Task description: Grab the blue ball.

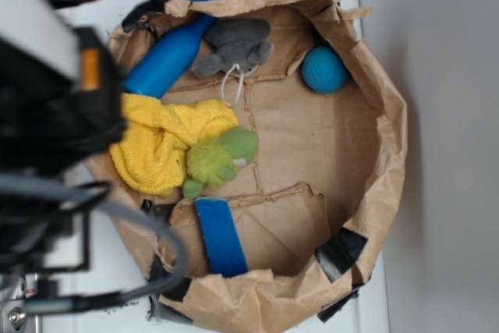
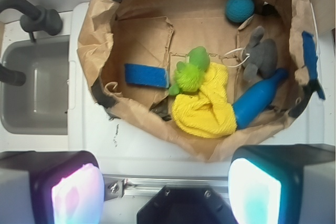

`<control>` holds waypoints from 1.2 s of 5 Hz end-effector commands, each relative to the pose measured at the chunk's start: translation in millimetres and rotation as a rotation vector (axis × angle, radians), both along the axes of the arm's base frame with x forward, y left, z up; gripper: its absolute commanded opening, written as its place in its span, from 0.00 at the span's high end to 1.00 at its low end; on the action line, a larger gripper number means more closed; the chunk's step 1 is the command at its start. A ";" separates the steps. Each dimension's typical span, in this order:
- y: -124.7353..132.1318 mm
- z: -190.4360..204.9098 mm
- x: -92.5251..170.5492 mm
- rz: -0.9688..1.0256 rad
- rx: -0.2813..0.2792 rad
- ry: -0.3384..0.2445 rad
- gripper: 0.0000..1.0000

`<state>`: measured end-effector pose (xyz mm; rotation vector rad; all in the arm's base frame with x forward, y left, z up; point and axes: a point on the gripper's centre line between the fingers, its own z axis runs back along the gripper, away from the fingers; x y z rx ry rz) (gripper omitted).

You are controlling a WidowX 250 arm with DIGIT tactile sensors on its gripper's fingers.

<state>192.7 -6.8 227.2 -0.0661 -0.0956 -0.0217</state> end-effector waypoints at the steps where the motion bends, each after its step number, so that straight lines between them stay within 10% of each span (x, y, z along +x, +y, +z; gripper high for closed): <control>1: 0.5 2.6 44.2 -0.124 0.021 -0.127 0.00; 6: 45.2 -54.4 69.1 -0.291 0.059 -0.253 0.00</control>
